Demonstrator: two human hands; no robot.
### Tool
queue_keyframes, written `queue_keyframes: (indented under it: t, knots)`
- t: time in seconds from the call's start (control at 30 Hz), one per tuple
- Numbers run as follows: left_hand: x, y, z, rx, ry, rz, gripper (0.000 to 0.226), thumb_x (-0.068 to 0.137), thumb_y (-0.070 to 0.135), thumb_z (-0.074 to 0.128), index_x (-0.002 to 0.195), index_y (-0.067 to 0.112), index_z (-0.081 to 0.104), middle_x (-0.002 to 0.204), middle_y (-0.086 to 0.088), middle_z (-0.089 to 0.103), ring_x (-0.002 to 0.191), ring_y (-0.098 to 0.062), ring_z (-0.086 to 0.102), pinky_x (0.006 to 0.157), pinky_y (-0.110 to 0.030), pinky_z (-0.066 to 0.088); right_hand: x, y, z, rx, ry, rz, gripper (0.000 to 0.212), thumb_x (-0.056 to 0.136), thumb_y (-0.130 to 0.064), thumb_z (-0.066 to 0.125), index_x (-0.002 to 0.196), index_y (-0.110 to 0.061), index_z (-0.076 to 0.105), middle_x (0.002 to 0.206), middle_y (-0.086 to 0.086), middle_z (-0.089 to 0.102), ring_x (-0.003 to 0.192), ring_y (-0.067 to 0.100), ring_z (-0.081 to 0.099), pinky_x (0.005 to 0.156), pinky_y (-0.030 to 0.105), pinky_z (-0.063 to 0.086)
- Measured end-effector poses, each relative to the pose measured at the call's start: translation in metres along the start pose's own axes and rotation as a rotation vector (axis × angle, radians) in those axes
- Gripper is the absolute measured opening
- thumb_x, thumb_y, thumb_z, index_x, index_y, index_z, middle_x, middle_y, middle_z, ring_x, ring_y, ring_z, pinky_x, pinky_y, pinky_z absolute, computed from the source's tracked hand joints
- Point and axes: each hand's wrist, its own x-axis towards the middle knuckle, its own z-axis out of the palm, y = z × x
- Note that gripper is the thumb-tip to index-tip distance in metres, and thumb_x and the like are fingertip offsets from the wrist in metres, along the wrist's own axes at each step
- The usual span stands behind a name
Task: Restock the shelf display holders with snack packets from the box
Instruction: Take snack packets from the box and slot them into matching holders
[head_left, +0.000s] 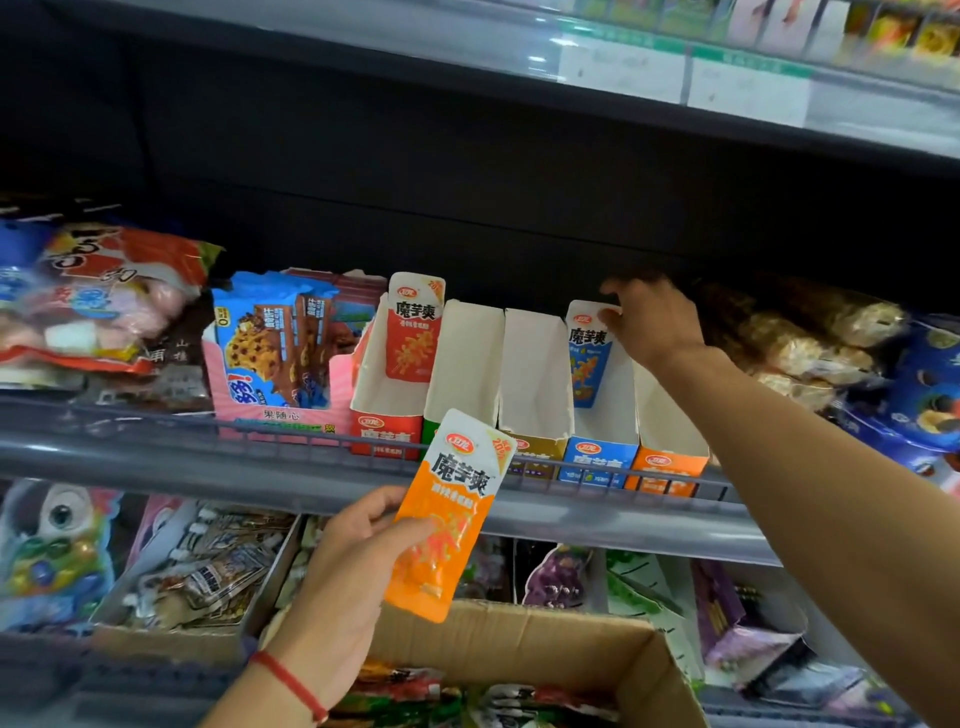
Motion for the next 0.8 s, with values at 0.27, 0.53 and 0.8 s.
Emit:
queue_keyframes:
  t: [0.27,0.53,0.8]
  knots:
    - [-0.010,-0.001,-0.001,-0.098,-0.080,0.063,0.025,0.089,0.004,0.066,0.114,0.006,0.070,0.107,-0.015,0.076,0.093,-0.028,0.072,0.074,-0.038,0.059,-0.116,-0.059,-0.065,0.827,-0.518,-0.330,0.025,0.100,-0.037,0.060,0.118,-0.020,0.067,0.096,-0.007,0.074,0.084,0.004,0.071,0.069,0.021,0.056]
    - [-0.027,-0.009,-0.003,0.369,-0.081,0.245,0.034,0.086,0.019,0.078,0.116,0.034,0.070,0.113,0.009,0.074,0.103,-0.005,0.070,0.093,-0.040,0.058,-0.137,-0.004,-0.095,0.793,-0.335,-0.207,0.003,0.097,-0.019,0.069,0.097,-0.016,0.071,0.086,0.000,0.076,0.069,0.005,0.069,0.062,0.032,0.057]
    - [-0.028,-0.014,0.006,0.600,-0.048,0.273,0.032,0.090,0.010,0.071,0.110,0.035,0.067,0.109,0.014,0.070,0.093,0.007,0.066,0.080,-0.022,0.054,-0.083,0.097,-0.126,0.341,0.222,0.055,0.016,0.095,-0.023,0.068,0.103,-0.010,0.073,0.091,0.015,0.074,0.085,0.033,0.068,0.072,0.034,0.045]
